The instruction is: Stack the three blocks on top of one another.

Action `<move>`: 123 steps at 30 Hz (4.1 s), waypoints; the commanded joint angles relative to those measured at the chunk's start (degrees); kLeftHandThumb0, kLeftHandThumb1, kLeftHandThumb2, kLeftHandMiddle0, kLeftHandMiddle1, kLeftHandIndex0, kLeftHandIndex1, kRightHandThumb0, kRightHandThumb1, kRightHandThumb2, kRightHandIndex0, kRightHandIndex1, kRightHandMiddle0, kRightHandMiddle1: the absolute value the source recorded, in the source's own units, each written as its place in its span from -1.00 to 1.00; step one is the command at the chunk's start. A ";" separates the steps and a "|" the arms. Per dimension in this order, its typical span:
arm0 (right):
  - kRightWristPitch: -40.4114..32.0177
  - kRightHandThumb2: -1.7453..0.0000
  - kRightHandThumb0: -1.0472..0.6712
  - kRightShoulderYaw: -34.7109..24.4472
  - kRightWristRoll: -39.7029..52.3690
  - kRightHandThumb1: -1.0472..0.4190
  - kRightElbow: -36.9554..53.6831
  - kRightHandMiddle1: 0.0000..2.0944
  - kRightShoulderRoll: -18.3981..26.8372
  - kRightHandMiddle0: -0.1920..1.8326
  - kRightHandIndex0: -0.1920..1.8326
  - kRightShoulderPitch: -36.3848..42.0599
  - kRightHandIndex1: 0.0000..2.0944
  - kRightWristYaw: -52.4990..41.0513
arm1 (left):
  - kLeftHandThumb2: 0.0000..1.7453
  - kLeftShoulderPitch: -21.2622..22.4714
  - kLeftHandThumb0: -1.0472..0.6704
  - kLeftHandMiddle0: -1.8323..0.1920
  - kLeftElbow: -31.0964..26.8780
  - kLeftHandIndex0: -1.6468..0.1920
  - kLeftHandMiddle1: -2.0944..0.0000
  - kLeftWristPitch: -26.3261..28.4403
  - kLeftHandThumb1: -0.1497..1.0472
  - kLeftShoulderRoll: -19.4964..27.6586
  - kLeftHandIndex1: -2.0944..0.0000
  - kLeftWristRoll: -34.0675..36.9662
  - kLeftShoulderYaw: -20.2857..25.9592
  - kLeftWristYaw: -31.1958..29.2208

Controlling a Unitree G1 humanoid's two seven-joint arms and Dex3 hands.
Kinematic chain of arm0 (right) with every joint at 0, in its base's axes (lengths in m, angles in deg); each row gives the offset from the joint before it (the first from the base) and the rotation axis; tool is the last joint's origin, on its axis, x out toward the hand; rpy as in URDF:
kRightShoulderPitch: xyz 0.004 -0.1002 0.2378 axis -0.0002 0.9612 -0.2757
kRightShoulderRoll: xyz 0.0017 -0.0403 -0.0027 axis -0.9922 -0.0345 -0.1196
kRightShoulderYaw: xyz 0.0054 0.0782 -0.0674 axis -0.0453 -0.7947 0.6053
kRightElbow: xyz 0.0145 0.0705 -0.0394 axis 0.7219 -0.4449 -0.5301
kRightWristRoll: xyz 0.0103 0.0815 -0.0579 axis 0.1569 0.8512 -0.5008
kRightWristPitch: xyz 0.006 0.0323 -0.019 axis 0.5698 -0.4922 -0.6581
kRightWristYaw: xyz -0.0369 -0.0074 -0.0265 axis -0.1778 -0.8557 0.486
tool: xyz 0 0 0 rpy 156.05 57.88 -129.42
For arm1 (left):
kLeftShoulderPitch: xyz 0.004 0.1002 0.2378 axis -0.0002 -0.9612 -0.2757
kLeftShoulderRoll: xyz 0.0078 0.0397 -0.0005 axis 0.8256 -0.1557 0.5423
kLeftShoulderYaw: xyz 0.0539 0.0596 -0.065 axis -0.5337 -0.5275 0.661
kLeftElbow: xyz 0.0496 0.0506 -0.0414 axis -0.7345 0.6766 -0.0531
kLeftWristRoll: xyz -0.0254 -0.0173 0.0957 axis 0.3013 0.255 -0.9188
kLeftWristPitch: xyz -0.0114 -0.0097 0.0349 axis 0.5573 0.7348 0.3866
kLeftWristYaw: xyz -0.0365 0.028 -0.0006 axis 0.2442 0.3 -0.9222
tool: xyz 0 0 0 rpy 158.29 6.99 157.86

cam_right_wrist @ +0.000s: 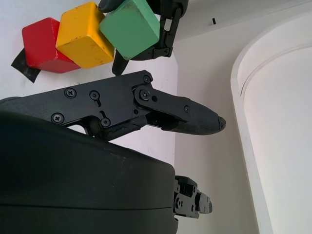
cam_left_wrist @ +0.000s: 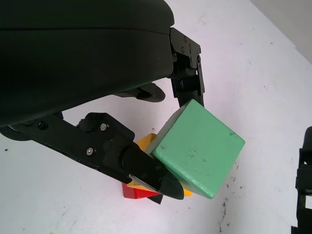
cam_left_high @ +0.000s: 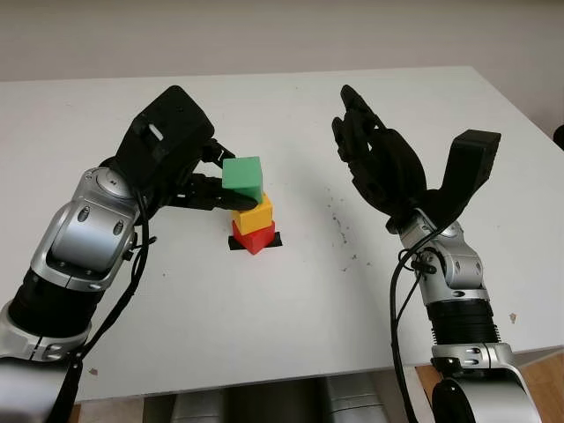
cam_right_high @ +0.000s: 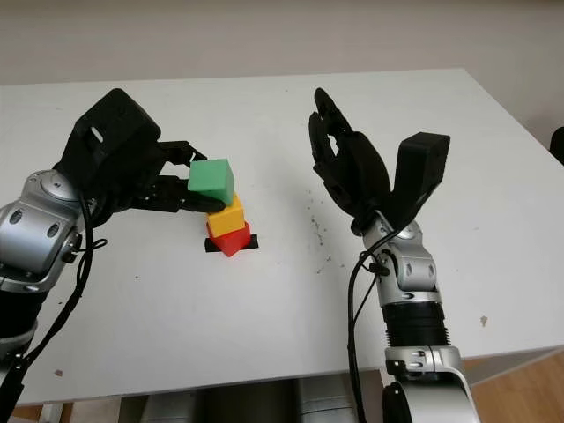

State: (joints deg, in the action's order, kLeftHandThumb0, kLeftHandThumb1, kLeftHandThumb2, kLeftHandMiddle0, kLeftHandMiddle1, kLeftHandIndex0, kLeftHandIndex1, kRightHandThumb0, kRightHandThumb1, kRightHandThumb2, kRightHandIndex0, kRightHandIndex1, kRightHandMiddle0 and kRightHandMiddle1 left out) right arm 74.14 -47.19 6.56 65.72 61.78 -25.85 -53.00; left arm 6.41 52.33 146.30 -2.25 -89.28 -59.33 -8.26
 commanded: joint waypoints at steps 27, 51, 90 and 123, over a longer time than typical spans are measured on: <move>-0.06 0.32 -0.47 -0.33 0.32 -1.00 0.78 -0.95 -0.19 -0.87 -0.95 0.06 -0.95 -0.21 | -0.95 0.66 -0.19 0.48 0.55 0.31 0.95 -2.29 0.78 2.05 -0.54 -2.43 -1.81 -2.44; -0.47 0.38 -0.45 -0.33 0.54 -1.00 1.14 -0.95 -0.28 -0.88 -0.96 0.36 -0.95 0.08 | -0.94 1.12 -0.37 0.81 0.79 0.60 0.95 0.44 0.70 1.66 0.51 -0.62 -1.32 -3.80; 1.96 0.28 -0.45 -0.15 -1.68 -1.00 -2.33 -0.95 0.31 -0.88 -0.94 -0.70 -0.95 0.38 | -0.70 -17.87 -0.77 1.00 -31.39 0.99 1.00 -2.57 0.99 -5.86 0.97 18.54 36.65 0.50; 15.03 0.05 -0.78 1.90 -8.16 -1.00 -15.34 -1.00 -0.24 -1.00 -1.00 -2.27 -1.00 -0.12 | -0.16 -33.81 -0.63 1.00 9.59 1.00 1.00 -62.13 1.00 -23.49 1.00 4.88 24.80 24.33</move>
State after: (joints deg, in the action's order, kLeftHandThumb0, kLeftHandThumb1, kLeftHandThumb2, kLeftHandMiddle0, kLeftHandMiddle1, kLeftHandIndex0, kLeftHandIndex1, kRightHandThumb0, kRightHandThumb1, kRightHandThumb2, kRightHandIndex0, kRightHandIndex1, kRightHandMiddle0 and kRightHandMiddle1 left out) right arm 88.08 -44.79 -1.79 50.75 61.85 -27.59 -53.26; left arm -26.96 61.57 85.04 -25.49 -84.95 -34.31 16.47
